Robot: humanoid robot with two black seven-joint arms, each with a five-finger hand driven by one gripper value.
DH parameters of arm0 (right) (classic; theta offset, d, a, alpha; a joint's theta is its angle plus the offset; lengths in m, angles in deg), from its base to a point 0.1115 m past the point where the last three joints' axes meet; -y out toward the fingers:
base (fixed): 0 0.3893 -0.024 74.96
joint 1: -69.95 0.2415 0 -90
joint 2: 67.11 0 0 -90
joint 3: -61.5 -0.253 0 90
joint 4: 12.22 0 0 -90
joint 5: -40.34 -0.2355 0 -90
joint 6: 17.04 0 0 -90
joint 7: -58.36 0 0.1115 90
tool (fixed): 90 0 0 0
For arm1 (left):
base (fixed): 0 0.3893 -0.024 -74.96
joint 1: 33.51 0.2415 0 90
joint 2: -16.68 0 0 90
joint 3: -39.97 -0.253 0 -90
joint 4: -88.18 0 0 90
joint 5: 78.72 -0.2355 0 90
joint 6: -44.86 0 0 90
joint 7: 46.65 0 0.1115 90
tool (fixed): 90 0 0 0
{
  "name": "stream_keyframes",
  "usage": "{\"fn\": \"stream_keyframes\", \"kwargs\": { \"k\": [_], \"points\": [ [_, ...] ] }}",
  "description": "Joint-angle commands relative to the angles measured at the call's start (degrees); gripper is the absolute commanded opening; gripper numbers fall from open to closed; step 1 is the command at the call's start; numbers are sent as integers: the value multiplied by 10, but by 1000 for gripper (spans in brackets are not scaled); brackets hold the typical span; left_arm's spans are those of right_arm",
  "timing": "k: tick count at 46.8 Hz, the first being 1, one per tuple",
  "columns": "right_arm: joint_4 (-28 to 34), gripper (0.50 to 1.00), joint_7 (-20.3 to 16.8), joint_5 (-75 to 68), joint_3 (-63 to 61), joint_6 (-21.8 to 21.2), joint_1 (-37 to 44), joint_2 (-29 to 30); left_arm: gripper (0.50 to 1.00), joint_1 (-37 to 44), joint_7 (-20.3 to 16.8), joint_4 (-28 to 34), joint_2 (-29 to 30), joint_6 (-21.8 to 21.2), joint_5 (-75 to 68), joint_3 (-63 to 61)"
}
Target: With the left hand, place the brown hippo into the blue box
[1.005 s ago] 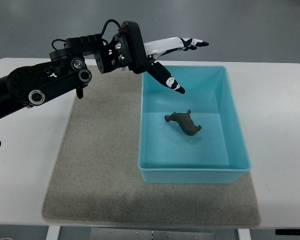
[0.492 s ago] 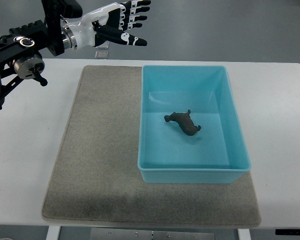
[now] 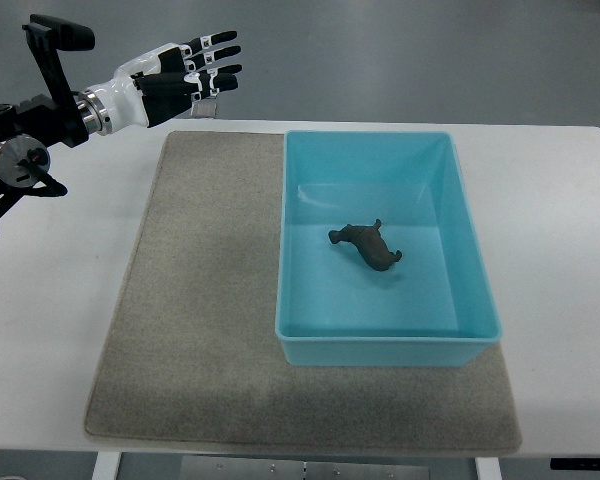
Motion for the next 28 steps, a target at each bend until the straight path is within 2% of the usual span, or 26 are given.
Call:
{"fn": "stream_keyframes", "kwargs": {
  "k": [1,10,28],
  "points": [
    [0,936,0,0,0,0,1,0,1000,13,3,9,0,12,56,0],
    [0,936,0,0,0,0,0,0,1000,39,4,29,4,32,149,5],
    [0,936,0,0,0,0,1,0,1000,96,72,41,4,46,184,101]
  ]
}}
